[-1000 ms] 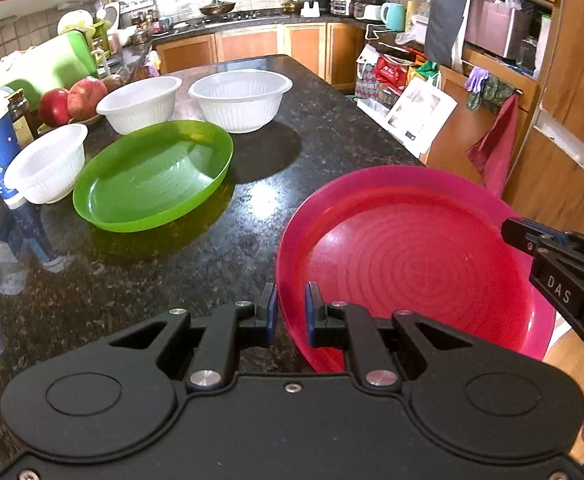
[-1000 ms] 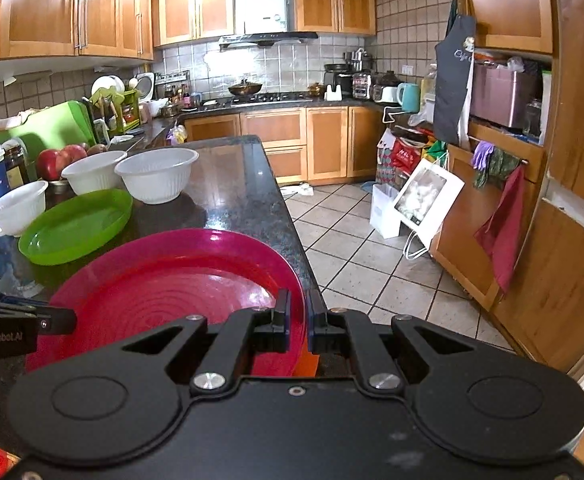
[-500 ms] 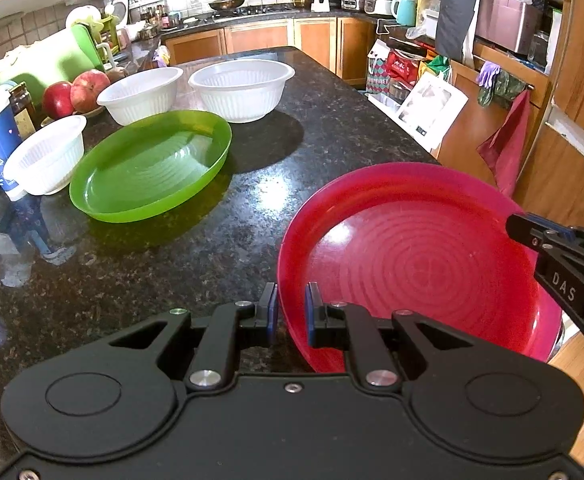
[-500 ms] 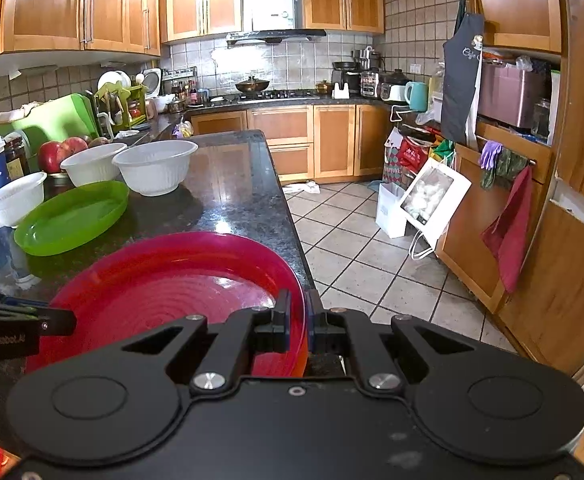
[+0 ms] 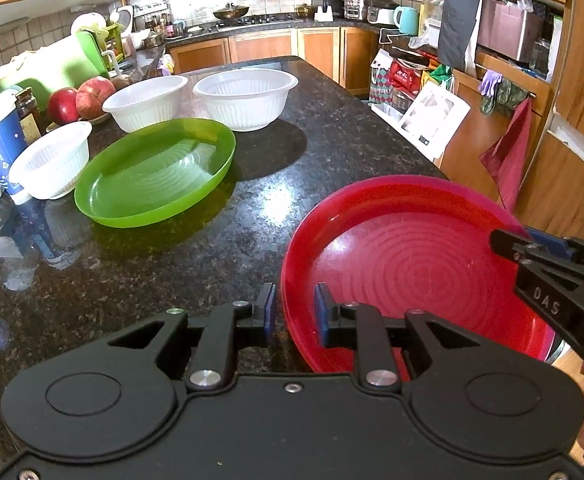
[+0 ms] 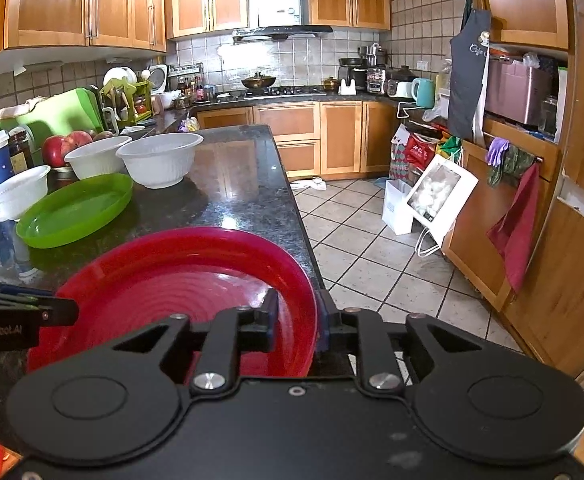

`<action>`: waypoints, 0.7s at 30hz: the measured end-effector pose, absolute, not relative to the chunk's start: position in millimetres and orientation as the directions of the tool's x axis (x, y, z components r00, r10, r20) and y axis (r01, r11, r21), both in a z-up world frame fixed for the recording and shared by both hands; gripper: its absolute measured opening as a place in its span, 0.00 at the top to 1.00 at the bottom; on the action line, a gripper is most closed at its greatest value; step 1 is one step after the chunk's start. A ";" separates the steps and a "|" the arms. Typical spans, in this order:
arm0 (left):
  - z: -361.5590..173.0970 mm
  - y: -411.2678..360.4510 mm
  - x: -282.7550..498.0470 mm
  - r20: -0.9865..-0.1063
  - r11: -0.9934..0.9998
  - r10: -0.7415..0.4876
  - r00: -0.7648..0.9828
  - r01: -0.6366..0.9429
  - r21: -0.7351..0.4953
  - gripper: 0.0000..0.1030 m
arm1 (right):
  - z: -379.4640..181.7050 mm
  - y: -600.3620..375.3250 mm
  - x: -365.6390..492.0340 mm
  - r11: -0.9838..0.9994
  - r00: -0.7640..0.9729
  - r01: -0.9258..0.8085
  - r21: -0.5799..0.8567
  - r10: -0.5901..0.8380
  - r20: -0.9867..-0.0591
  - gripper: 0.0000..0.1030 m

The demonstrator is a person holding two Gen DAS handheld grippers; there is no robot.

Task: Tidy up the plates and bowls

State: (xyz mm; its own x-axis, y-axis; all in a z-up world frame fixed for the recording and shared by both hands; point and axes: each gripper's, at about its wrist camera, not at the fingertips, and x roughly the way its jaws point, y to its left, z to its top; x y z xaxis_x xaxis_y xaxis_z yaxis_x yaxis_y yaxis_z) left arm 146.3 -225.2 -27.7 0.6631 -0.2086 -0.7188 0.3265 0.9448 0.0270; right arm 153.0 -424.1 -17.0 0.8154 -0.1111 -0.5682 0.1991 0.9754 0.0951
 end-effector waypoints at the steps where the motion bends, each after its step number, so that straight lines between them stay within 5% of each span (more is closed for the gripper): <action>1: -27.2 -224.3 145.9 -0.717 0.945 -0.211 0.664 0.326 0.024 0.61 | -17.1 -423.6 153.1 0.974 0.817 0.204 0.098 -0.114 -0.565 0.72; 4: -24.8 -221.6 144.4 -0.708 0.945 -0.218 0.671 0.326 0.018 0.56 | -17.7 -424.0 153.5 0.971 0.817 0.215 0.102 -0.121 -0.564 0.58; 11: -18.9 -209.0 144.0 -0.692 0.952 -0.227 0.686 0.307 -0.008 0.47 | -13.5 -424.6 154.8 0.962 0.815 0.249 0.115 -0.144 -0.561 0.55; 21: -4.4 -160.2 150.7 -0.650 0.972 -0.190 0.736 0.232 -0.020 0.45 | 16.0 -406.0 144.1 0.949 0.854 0.295 0.115 -0.207 -0.477 0.55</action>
